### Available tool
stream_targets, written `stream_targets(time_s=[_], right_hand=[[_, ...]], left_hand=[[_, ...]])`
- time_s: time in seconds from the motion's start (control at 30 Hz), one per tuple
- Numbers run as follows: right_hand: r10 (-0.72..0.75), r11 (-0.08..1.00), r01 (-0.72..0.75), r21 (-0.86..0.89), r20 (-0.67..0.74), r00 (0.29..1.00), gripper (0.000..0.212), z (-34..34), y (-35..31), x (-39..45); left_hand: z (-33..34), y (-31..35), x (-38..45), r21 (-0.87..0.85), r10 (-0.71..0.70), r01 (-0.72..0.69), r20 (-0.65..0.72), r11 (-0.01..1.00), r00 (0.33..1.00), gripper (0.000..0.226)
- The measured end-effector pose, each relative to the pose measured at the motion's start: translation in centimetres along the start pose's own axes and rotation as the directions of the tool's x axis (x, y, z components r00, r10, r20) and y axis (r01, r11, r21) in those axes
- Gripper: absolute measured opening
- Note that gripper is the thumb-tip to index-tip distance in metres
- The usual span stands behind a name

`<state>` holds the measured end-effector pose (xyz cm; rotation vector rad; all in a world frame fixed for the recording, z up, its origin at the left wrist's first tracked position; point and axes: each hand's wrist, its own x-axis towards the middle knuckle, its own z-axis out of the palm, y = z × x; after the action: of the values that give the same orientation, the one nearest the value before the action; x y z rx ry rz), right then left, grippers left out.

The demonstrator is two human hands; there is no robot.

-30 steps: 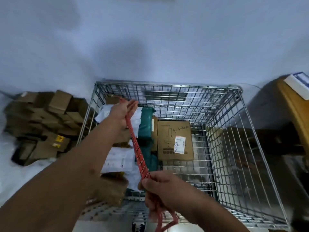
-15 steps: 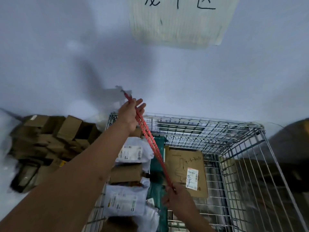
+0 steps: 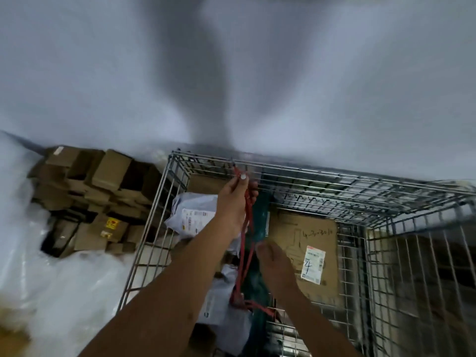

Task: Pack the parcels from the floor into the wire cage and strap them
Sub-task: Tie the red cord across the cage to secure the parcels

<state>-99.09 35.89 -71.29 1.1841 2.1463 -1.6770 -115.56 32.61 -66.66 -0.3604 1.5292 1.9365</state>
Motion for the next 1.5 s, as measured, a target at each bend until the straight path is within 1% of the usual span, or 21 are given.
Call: stream_targets(time_s=[0.1, 0.2, 0.3, 0.47, 0.63, 0.77, 0.87, 0.97, 1.03, 1.07, 1.1, 1.13, 1.17, 1.2, 1.27, 1.3, 1.33, 1.37, 1.4, 1.43, 1.5], right_hand=[[-0.183, 0.973, 0.205, 0.106, -0.183, 0.966, 0.021, -1.6, -2.9, 2.4], [-0.258, 0.932, 0.293, 0.215, -0.174, 0.95, 0.024, -2.3, -6.0, 5.3], [-0.22, 0.94, 0.237, 0.244, -0.094, 0.971, 0.025, -1.9, -7.6, 8.0], [-0.175, 0.952, 0.19, 0.241, -0.084, 0.981, 0.011, -1.2, -7.9, 10.3], [-0.111, 0.959, 0.154, 0.238, -0.182, 0.977, 0.018, -0.1, -7.5, 11.9], [-0.041, 0.962, 0.086, 0.258, -0.173, 0.984, 0.024, 0.7, -7.2, 13.2], [0.016, 0.926, 0.057, 0.372, -0.189, 0.982, 0.023, 1.1, -6.8, 13.4], [-0.031, 0.896, 0.122, 0.427, -0.215, 0.976, 0.02, 1.0, -7.1, 12.7], [-0.193, 0.914, 0.257, 0.312, -0.223, 0.956, 0.017, 0.8, -7.4, 11.9], [-0.328, 0.919, 0.362, 0.157, -0.204, 0.922, 0.016, 0.5, -7.4, 11.5], [-0.482, 0.876, 0.48, -0.051, -0.152, 0.863, 0.015, 0.4, -7.3, 11.0], [-0.611, 0.778, 0.581, -0.241, -0.073, 0.788, 0.015, 0.3, -7.0, 10.7], [-0.681, 0.683, 0.632, -0.367, -0.006, 0.733, 0.015, 0.2, -6.6, 10.5], [-0.694, 0.657, 0.633, -0.41, -0.002, 0.72, 0.015, 0.1, -6.2, 10.4], [-0.563, 0.818, 0.508, -0.27, -0.202, 0.801, 0.011, -0.4, -6.1, 10.5], [-0.41, 0.91, 0.405, -0.087, -0.314, 0.856, 0.007, -0.7, -6.2, 10.8], [-0.244, 0.949, 0.297, 0.106, -0.351, 0.904, 0.007, -1.1, -6.3, 11.3], [-0.125, 0.955, 0.202, 0.216, -0.323, 0.938, 0.009, -1.4, -6.3, 11.8], [-0.069, 0.962, 0.134, 0.238, -0.264, 0.962, 0.01, -1.7, -6.1, 12.3], [-0.053, 0.971, 0.097, 0.217, -0.202, 0.978, 0.01, -1.9, -5.9, 12.6], [-0.124, 0.98, 0.14, 0.144, -0.114, 0.986, 0.008, -2.3, -5.8, 12.8]], left_hand=[[0.6, -1.5, -0.2, 0.003, -0.051, 0.052, -0.068, 0.999, 0.996, 0.022], [0.8, -2.6, -0.3, 0.044, -0.075, 0.076, -0.027, 0.996, 0.997, 0.023], [0.8, -3.7, -0.1, 0.057, -0.084, 0.083, 0.011, 0.995, 0.996, 0.023], [0.2, -4.7, 0.5, 0.101, -0.073, 0.071, 0.013, 0.992, 0.997, 0.019], [-0.5, -5.0, 1.4, 0.24, -0.131, 0.106, 0.09, 0.965, 0.987, 0.05], [-1.9, -5.3, 2.8, 0.198, -0.215, 0.187, 0.133, 0.962, 0.967, 0.033], [-2.6, -5.4, 3.6, 0.117, -0.289, 0.277, 0.104, 0.954, 0.952, 0.023], [-2.9, -5.4, 4.0, 0.222, -0.291, 0.264, 0.097, 0.939, 0.952, 0.021], [-3.0, -5.2, 4.2, 0.37, -0.246, 0.193, 0.102, 0.909, 0.964, 0.022], [-3.0, -5.0, 4.3, 0.434, -0.227, 0.158, 0.111, 0.887, 0.968, 0.025], [-3.1, -4.9, 4.6, 0.481, -0.216, 0.135, 0.117, 0.867, 0.969, 0.031], [-3.3, -4.8, 4.9, 0.504, -0.212, 0.126, 0.116, 0.854, 0.97, 0.036], [-3.7, -5.0, 5.2, 0.53, -0.204, 0.113, 0.117, 0.84, 0.972, 0.04], [-4.0, -5.1, 5.3, 0.55, -0.185, 0.09, 0.119, 0.83, 0.975, 0.04], [-4.4, -5.3, 5.3, 0.531, -0.17, 0.049, 0.181, 0.846, 0.969, 0.029], [-4.6, -5.5, 5.2, 0.506, -0.164, 0.034, 0.216, 0.862, 0.963, 0.022], [-4.9, -5.6, 4.9, 0.475, -0.16, 0.032, 0.233, 0.88, 0.959, 0.019], [-5.3, -5.9, 4.8, 0.453, -0.153, 0.033, 0.231, 0.891, 0.961, 0.018], [-5.5, -6.2, 4.7, 0.44, -0.134, 0.025, 0.217, 0.897, 0.967, 0.018], [-5.7, -6.6, 4.7, 0.441, -0.113, 0.017, 0.193, 0.897, 0.975, 0.018], [-5.9, -6.8, 4.6, 0.45, -0.085, 0.01, 0.149, 0.893, 0.985, 0.016]])
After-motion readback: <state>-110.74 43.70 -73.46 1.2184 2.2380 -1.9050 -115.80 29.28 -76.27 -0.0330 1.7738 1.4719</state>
